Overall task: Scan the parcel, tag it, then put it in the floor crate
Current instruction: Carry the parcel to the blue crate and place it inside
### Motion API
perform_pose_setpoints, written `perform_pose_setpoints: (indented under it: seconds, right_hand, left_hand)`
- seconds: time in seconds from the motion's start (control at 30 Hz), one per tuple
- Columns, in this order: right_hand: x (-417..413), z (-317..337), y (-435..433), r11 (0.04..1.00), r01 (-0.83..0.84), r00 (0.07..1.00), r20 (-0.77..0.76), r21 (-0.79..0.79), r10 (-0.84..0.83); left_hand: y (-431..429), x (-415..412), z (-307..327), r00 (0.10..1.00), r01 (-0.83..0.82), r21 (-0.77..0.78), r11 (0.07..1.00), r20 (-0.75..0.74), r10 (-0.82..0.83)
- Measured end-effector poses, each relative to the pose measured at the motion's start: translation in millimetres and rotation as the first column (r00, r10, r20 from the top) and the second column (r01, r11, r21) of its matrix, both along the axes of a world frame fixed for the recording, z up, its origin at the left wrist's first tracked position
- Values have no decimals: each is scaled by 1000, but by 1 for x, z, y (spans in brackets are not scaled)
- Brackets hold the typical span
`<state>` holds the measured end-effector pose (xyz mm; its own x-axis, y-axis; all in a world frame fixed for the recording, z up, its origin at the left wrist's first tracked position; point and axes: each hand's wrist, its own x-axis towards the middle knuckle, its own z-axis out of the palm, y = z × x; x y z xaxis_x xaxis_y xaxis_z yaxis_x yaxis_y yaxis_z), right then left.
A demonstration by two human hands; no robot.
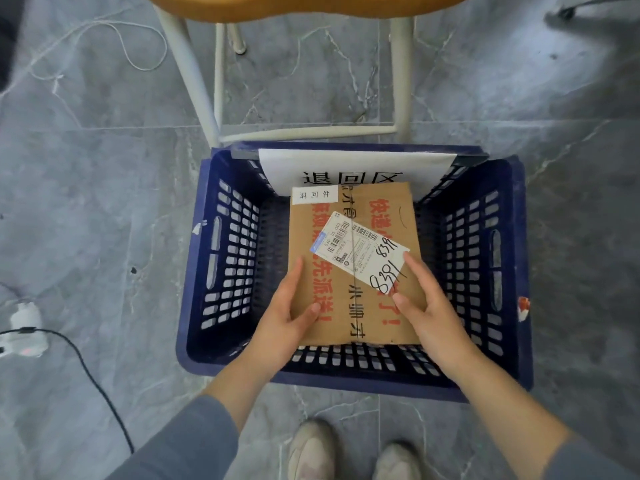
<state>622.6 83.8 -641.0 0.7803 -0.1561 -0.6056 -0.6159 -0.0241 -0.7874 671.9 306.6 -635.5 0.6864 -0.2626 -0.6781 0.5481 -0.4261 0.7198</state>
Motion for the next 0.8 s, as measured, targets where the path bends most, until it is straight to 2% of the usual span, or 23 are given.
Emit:
perform_pose_setpoints:
  seconds: [0.17,0.37,0.57,0.8]
  right_hand:
    - [0,-24,-6,986,-142,989,-53,-89,137]
    - [6,-51,-5,965,-229,971,-102,-131,216]
    - [-6,-72,2,951,-251,962,-155,-183,224]
    - [-9,-82,-1,937,-296,943,-211,-187,256]
  left_hand:
    - [-1,2,-30,999,22,25,999,-24,-21]
    - [5,5,-56,997,74,69,995,-38,-72]
    - [9,14,-72,988,155,107,982,-16,-155]
    - [7,9,-78,968,250,200,947,-64,-242]
